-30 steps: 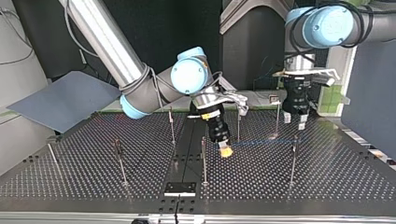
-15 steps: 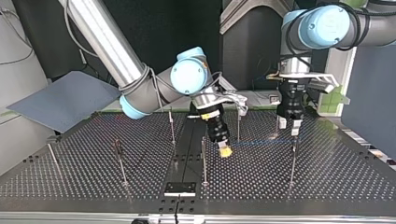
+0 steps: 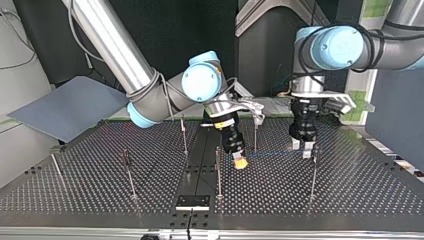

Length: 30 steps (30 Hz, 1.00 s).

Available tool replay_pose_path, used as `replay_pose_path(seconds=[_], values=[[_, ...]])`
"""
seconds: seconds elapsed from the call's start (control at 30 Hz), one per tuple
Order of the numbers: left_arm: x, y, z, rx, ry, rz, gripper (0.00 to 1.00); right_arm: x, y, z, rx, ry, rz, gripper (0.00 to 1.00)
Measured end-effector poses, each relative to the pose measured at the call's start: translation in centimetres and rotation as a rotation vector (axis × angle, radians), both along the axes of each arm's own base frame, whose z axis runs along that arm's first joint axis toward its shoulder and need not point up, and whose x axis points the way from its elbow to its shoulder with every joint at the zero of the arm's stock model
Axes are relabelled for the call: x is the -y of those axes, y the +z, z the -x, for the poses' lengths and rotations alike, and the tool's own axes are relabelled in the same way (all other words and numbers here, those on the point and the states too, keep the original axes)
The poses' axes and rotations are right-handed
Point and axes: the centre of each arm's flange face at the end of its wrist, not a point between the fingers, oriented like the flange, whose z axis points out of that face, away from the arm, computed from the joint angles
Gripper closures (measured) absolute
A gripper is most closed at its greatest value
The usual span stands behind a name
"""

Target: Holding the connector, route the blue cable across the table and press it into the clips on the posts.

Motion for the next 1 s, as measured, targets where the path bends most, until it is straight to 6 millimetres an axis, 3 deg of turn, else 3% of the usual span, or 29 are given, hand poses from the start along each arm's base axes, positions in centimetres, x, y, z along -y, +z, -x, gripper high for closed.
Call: replay_pose_path(seconds=[0.33,0.6,0.67,0.7,0.77,0.8,0.83,0.87,0.9,0.93,1.0], values=[[0.9,-1.3,-3.3,-0.028,0.017,-0.040,0.00,0.0,0.0,0.0,0.000,0.000,-0.002,1.00],[1.4,-1.3,-3.9,-0.007,0.001,-0.039,0.00,0.0,0.0,0.0,-0.001,0.001,-0.002,1.00],[1.5,-1.2,-3.9,-0.004,-0.005,-0.031,0.37,0.0,0.0,0.0,0.000,0.002,-0.002,1.00],[1.5,-1.2,-3.9,-0.004,-0.008,-0.026,0.37,0.0,0.0,0.0,0.000,0.002,-0.002,1.00],[1.5,-1.2,-3.9,-0.004,-0.009,-0.015,0.61,-0.1,0.0,0.0,-0.001,0.002,-0.002,1.00],[1.5,-1.2,-3.9,-0.004,-0.008,-0.011,0.61,-0.1,0.0,0.0,-0.001,0.002,-0.002,1.00],[1.5,-1.3,-3.9,-0.005,-0.005,-0.005,0.78,-0.1,0.0,0.0,-0.001,0.002,-0.003,1.00],[1.4,-1.3,-3.9,-0.006,-0.003,-0.001,0.88,-0.1,0.0,0.0,-0.001,0.002,-0.003,1.00],[1.4,-1.3,-3.9,-0.008,-0.001,0.003,0.88,-0.1,0.0,0.0,-0.002,0.002,-0.003,1.00],[1.4,-1.4,-3.8,-0.010,0.001,0.007,1.00,-0.1,0.0,0.0,-0.003,0.002,-0.004,1.00],[1.4,-1.6,-3.7,-0.015,0.003,0.010,1.00,-0.1,-0.1,0.0,-0.004,0.001,-0.007,1.00]])
